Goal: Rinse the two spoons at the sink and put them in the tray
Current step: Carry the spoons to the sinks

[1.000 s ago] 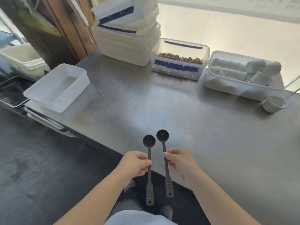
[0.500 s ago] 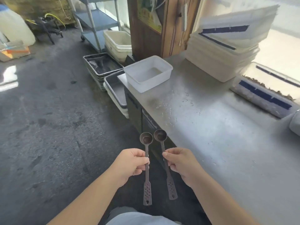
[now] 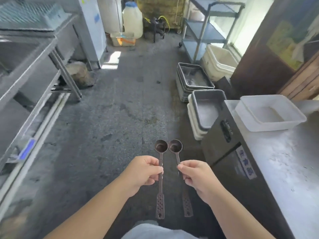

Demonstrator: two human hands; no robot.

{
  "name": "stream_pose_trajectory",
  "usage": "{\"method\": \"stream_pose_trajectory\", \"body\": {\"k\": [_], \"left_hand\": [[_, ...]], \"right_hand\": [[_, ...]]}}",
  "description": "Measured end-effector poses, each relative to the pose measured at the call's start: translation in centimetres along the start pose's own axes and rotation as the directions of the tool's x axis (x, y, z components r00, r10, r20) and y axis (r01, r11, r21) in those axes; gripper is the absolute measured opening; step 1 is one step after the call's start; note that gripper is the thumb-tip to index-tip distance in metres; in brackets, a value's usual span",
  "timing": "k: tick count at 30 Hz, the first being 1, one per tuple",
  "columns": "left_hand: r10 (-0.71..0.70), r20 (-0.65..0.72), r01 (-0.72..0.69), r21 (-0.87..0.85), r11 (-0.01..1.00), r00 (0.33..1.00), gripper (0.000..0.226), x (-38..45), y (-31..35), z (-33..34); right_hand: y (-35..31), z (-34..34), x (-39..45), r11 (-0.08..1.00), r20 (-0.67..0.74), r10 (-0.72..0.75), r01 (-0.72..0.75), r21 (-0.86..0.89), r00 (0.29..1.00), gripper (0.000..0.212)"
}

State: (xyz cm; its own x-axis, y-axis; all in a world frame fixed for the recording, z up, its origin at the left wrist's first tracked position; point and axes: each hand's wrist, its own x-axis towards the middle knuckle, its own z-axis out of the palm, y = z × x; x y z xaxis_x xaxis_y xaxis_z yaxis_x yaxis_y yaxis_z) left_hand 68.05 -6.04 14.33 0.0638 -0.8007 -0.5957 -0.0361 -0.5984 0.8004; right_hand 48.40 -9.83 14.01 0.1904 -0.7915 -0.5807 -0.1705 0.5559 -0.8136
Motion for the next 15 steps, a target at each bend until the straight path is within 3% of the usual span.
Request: {"method": "stream_pose_trajectory", "body": {"k": [8,15], "left_hand": [[-0.069,-0.245,0.010,-0.233,0.972,0.967,0.007,0.1,-1.3,-10.7],[-0.153,-0.463,-0.058,-0.411,0.910,0.873,0.006,3.0,-0.6,-18.5]], "right_hand": [[-4.8,11.8,6.7,0.996,0.328,0.059,-0.031,-0.089,0.943,0.015],[-10.1,21.3,15.1,0.977,0.540,0.126,-0.010,-0.213,0.832,0.018]]}}
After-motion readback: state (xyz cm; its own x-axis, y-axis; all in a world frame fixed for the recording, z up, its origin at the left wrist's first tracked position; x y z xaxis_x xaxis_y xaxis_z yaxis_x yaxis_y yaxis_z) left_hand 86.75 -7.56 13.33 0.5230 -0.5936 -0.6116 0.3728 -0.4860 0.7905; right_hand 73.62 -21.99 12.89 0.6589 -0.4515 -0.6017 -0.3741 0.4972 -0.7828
